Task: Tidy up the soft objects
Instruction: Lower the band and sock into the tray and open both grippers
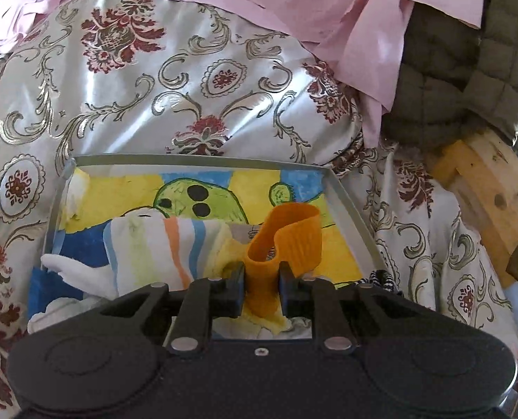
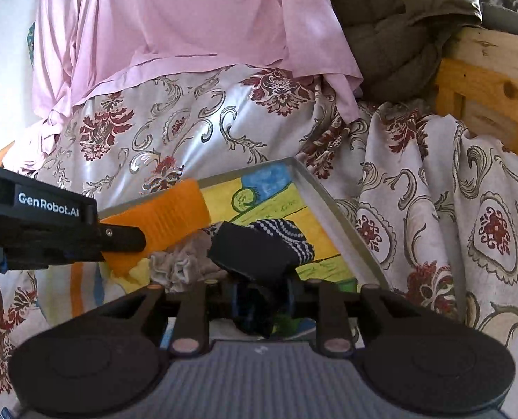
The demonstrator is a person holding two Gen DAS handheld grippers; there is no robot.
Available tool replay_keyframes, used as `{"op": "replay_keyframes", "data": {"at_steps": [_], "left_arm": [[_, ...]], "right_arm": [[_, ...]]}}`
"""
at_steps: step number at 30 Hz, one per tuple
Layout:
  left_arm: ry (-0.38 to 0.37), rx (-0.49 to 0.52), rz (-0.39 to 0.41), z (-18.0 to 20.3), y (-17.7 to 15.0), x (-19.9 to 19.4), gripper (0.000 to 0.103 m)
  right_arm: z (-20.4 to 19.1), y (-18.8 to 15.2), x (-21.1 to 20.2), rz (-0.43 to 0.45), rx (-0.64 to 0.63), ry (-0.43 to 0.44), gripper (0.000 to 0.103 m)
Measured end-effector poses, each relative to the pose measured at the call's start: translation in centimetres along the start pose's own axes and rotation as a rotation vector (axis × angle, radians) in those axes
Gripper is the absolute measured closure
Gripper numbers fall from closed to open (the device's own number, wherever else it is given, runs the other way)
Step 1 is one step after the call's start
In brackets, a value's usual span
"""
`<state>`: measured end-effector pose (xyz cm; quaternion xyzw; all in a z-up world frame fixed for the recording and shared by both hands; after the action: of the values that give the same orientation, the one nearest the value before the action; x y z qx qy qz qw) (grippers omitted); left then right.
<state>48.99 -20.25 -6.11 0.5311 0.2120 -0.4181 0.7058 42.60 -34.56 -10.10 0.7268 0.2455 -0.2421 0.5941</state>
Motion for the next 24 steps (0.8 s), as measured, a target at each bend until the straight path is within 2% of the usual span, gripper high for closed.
{"op": "replay_keyframes", "data": {"at_steps": [7,9,15,24], "left_arm": [[0.001,-0.012,-0.002,-0.3,-0.1,-0.3,0.079],[0.004,-0.008,0.001,-0.3,-0.2,-0.5,0.078],[0.022,0.004,0.009,-0.3,-0.1,-1.0,0.070],[0.035,0.021,0.021,-0.3,0.0,-1.9,0.061]], "right_arm": [[0.0,0.0,-0.1,0.002,0.003,-0.003,0.066],[0.1,0.1,-0.2,0.006,0.007,-0.005,0.056],[0.0,0.5,-0.8,0.038,0.011,0.005,0.042],[0.0,0.5,-1.3,0.049,0.001,-0.007,0.032]]}}
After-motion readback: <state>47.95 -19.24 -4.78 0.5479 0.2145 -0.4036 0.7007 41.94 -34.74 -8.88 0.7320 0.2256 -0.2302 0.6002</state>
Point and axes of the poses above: each gripper's, at about its wrist camera, not at the fingertips, and x roughly the way its jaws point, z to its right, y to its top, the point moved 9 cm from there along x, roughly the way its jaws point, and after that the axes turned 5 degrees about -z, right-handed, at the moved point
